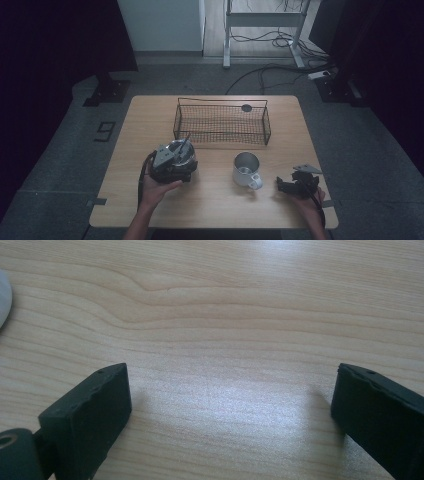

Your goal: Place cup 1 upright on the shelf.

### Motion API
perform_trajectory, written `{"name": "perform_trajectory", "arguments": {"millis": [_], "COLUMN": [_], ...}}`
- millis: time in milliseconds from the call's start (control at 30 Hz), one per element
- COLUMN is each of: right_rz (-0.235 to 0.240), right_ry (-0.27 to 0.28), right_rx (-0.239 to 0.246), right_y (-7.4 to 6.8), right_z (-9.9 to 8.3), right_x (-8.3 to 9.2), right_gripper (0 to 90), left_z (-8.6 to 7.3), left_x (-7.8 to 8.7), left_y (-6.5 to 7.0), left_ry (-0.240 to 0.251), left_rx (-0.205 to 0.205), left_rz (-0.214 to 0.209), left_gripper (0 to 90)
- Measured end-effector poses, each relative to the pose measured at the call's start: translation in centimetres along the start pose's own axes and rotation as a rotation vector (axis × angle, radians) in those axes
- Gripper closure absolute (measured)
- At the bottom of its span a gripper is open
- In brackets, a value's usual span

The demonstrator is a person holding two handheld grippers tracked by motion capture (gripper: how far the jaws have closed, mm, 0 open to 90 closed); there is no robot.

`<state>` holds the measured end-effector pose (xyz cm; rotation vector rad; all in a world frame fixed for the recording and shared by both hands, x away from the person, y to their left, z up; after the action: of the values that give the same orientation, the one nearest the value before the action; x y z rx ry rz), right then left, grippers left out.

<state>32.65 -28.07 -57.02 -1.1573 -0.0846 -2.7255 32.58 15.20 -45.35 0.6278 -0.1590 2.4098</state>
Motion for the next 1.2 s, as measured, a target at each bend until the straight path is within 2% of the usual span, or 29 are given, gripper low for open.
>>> {"name": "perform_trajectory", "arguments": {"millis": [300,600,1200], "right_rz": [-0.003,-0.006,-0.011], "right_ry": [0.002,0.003,0.005], "right_rx": [0.000,0.000,-0.007], "right_y": [0.0,0.1,0.1], "right_z": [0.0,0.0,0.0], "right_x": [0.0,0.0,0.0], "right_gripper": [3.2,3.8,4.0], "left_z": [1.0,2.8,4.6], "left_x": [0.5,0.7,0.6], "left_y": [-0.1,0.0,-0.2], "left_ry": [0.003,0.020,0.019], "left_rx": [-0.011,-0.019,-0.006], "left_rz": [0.007,0.013,0.022], "left_gripper": [3.6,3.6,3.7]}}
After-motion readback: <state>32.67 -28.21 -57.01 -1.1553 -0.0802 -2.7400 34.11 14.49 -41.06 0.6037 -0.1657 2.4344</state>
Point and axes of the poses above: each handheld gripper's, and its own axes: x roughly backward along the jaws, z roughly out of its top, y roughly to its right, the point moved 2 cm from there along -x, roughly forward along the jaws, and after that the axes turned 2 degrees about -y, right-handed, at the moved point
